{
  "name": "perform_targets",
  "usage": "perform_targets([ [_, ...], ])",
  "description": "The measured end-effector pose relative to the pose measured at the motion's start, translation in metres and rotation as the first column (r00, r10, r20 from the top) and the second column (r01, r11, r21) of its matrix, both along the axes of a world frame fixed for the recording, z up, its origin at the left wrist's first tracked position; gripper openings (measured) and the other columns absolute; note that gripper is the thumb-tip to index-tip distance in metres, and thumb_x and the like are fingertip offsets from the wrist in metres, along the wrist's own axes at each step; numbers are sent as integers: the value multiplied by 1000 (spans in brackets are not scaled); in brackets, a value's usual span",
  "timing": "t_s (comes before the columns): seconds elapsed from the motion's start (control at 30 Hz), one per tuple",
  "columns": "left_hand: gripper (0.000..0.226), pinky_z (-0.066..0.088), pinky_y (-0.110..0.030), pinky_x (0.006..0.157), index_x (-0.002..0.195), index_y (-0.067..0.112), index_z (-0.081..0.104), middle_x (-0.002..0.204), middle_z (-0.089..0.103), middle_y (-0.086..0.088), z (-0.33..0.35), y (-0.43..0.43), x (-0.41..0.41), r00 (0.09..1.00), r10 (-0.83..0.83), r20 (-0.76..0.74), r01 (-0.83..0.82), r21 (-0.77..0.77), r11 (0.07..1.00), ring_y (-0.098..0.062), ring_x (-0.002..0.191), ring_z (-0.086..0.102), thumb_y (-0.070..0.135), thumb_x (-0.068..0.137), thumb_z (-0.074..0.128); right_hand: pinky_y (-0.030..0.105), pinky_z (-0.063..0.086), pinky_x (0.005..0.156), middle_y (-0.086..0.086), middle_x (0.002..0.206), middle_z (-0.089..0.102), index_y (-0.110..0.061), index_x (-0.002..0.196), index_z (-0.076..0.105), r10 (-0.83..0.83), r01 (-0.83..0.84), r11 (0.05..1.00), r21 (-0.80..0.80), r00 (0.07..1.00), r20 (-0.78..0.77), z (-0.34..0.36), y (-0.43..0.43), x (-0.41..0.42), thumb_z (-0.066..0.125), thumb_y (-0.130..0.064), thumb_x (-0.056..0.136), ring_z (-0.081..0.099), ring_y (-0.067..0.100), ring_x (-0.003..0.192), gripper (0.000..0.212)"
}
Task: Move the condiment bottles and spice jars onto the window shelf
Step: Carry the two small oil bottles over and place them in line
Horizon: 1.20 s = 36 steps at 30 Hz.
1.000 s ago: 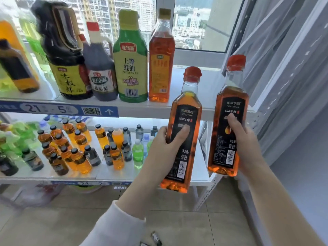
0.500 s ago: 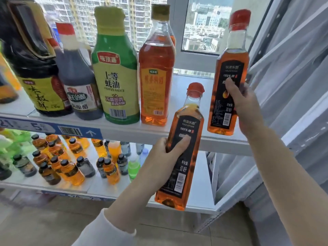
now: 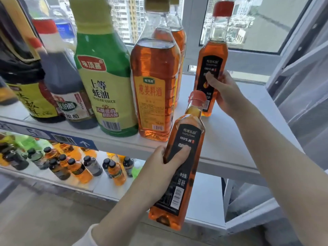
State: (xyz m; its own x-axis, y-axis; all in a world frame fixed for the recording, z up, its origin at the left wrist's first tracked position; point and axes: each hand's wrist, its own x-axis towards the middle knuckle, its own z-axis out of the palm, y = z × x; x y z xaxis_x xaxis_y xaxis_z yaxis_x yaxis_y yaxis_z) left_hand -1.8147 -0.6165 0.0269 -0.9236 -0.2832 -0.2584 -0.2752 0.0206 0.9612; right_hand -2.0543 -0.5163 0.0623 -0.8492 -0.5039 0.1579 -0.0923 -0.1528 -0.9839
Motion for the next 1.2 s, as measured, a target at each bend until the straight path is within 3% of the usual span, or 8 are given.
perform_targets([
  [0.1, 62, 56, -33, 75, 102, 25, 58, 86, 73, 5, 1, 0, -1, 1000, 9, 19, -8, -29, 1000, -11, 74, 70, 68, 58, 52, 38, 53, 88, 12, 110, 61, -9, 115, 48, 38, -38, 999, 12, 999, 17, 0, -10, -2, 86, -46, 52, 63, 25, 102, 82],
  [0.17, 60, 55, -34, 78, 102, 27, 58, 87, 73, 6, 2, 0, -1, 1000, 9, 28, -8, -34, 999, -10, 75, 70, 69, 59, 51, 36, 53, 86, 10, 110, 61, -13, 112, 50, 71, -71, 997, -3, 997, 27, -2, -15, -5, 87, -49, 45, 63, 24, 102, 85],
  [0.33, 61, 55, -38, 82, 104, 28, 57, 89, 72, 6, -1, -1, -1, 999, 3, 36, -2, -30, 1000, -10, 78, 70, 73, 62, 53, 38, 50, 89, 8, 111, 56, -15, 111, 47, 89, -89, 996, -11, 996, 24, -5, -22, -10, 72, -31, 76, 59, 25, 104, 46],
  [0.53, 59, 54, -42, 84, 102, 30, 57, 89, 72, 8, -5, -3, -2, 999, 17, 48, -15, -38, 999, -10, 79, 69, 71, 61, 52, 37, 52, 87, 6, 104, 58, -16, 110, 43, 107, -107, 994, 5, 994, 9, -7, -29, -17, 57, -18, 89, 60, 23, 100, 25],
  [0.7, 59, 54, -43, 85, 102, 29, 57, 89, 71, 7, -6, -4, -4, 999, 23, 48, -22, -33, 999, -11, 81, 69, 71, 61, 52, 34, 52, 88, 8, 109, 57, -16, 117, 42, 114, -114, 993, 17, 993, -20, -9, -31, -20, 66, -30, 77, 58, 26, 108, 49],
  [0.83, 60, 54, -42, 85, 101, 30, 56, 89, 72, 7, -5, -4, -3, 999, 25, 42, -24, -17, 1000, -10, 80, 69, 77, 64, 54, 35, 52, 92, 8, 115, 59, -12, 125, 42, 107, -105, 993, 60, 994, -23, -8, -30, -19, 79, -50, 56, 60, 24, 110, 87],
  [0.93, 58, 54, -42, 85, 102, 30, 56, 90, 72, 7, -4, -3, -2, 999, 17, 40, -16, -17, 1000, -11, 81, 69, 74, 63, 53, 41, 48, 98, 11, 119, 58, -8, 131, 40, 107, -105, 992, 67, 994, -27, -9, -30, -19, 79, -48, 62, 59, 27, 113, 89],
  [1.2, 59, 54, -42, 85, 102, 30, 55, 89, 71, 8, -6, -3, 4, 999, 13, 44, -12, -16, 1000, -11, 80, 69, 76, 64, 53, 40, 47, 98, 10, 120, 58, -9, 129, 42, 104, -101, 991, 91, 994, -26, -8, -29, -16, 83, -59, 44, 58, 27, 114, 107],
])
